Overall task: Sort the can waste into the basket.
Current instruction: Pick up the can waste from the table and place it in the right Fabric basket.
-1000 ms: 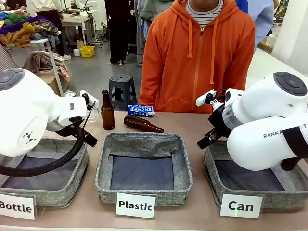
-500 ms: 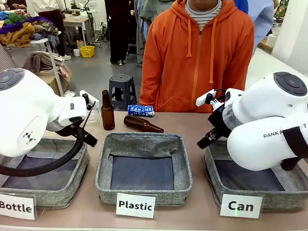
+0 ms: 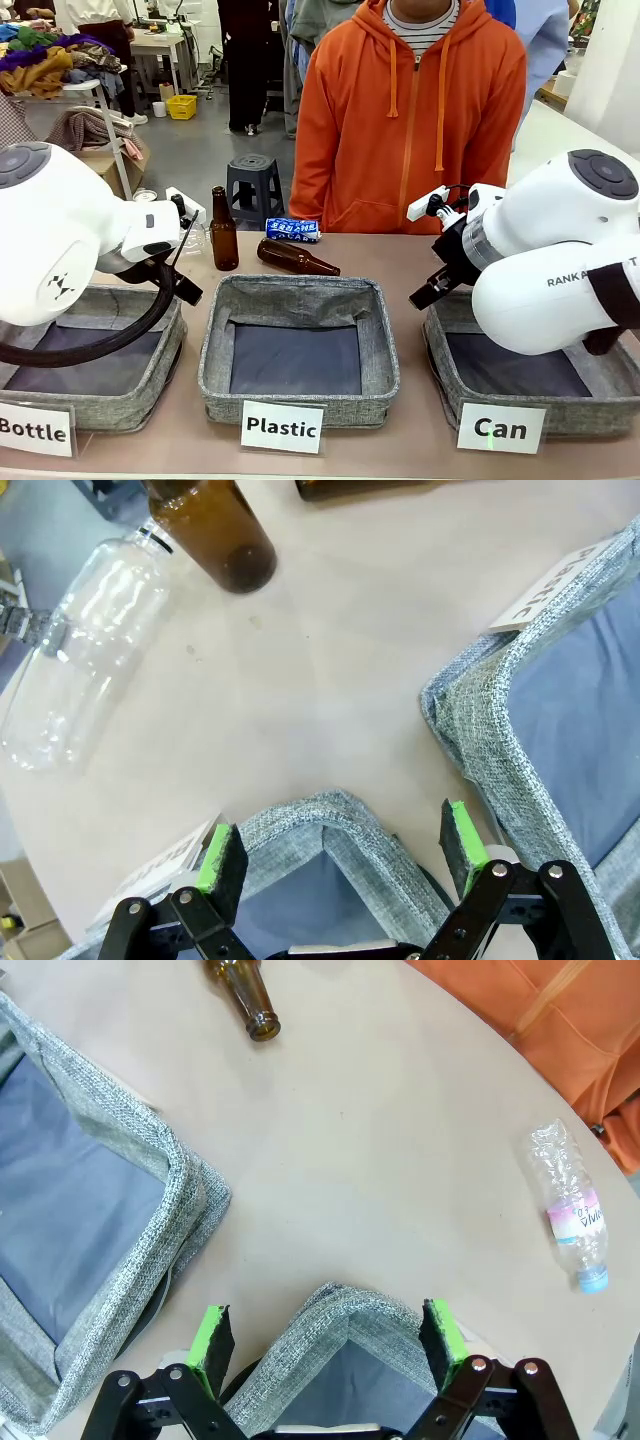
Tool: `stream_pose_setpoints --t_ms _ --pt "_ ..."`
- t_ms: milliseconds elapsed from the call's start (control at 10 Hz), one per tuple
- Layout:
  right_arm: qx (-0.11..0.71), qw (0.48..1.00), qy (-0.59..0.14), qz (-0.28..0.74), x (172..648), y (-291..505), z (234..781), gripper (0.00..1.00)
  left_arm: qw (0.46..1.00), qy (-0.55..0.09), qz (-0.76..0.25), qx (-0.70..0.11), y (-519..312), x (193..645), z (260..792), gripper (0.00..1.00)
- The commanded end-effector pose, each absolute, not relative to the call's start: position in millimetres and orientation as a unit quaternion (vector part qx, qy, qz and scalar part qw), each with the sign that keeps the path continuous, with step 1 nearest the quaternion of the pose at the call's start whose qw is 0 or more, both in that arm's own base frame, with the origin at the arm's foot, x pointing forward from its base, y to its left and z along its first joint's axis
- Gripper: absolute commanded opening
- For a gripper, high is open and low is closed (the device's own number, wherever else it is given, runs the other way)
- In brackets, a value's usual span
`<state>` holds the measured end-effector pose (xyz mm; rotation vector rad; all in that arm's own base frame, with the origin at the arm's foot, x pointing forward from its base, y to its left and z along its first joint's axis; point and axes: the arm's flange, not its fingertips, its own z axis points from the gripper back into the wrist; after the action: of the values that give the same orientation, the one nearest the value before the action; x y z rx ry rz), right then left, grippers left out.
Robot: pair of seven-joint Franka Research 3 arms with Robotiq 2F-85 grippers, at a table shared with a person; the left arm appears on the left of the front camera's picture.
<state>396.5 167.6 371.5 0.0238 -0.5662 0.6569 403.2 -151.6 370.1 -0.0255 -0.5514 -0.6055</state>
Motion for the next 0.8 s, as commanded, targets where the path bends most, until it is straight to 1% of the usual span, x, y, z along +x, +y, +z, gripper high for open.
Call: stream_pose_setpoints --t_ms 0,100,200,300,400,500,600,700 --pt "0.012 0.907 -0.274 0.318 397 168 371 1.0 0.917 -0.268 -0.294 -0.012 -152 403 370 1.0" --pt "0.023 0.911 -0.273 0.308 391 163 396 1.0 0.917 -0.268 -0.294 -0.012 -152 403 370 1.0" --pt "0.063 0.915 -0.27 0.294 380 160 427 1.0 0.923 -0.271 -0.27 -0.045 -156 389 403 1.0" --pt "0.114 0.933 -0.256 0.225 368 161 462 1.0 0.932 -0.233 -0.256 -0.104 -156 369 438 1.0" --pt "0.194 0.935 -0.22 0.201 347 148 497 1.0 0.917 -0.228 -0.279 -0.172 -156 342 475 1.0" --pt "0.294 0.908 -0.22 0.2 329 121 519 1.0 0.889 -0.216 -0.317 -0.25 -150 315 502 1.0" --pt "0.372 0.882 -0.208 0.201 315 87 528 1.0 0.861 -0.209 -0.335 -0.322 -129 296 514 1.0" --pt "0.414 0.867 -0.217 0.173 302 50 531 1.0 0.836 -0.217 -0.332 -0.379 -98 279 521 1.0"
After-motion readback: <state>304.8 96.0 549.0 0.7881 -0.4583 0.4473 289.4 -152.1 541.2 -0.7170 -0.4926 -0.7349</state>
